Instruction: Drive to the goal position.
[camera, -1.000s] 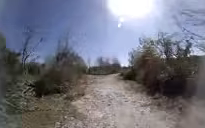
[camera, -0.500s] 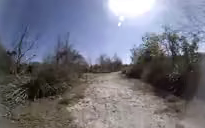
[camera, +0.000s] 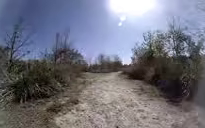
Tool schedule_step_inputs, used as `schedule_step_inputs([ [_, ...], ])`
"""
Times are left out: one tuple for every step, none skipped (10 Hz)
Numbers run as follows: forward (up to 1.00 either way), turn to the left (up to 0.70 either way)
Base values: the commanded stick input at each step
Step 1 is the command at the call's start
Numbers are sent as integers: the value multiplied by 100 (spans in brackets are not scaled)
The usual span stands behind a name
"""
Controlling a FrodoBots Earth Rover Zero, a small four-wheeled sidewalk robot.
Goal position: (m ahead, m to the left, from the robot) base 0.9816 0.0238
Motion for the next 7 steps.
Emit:
schedule_step_inputs([
  [70, 0],
  [70, 0],
  [70, 0],
  [70, 0],
  [70, 0],
  [70, 0],
  [70, 0],
])
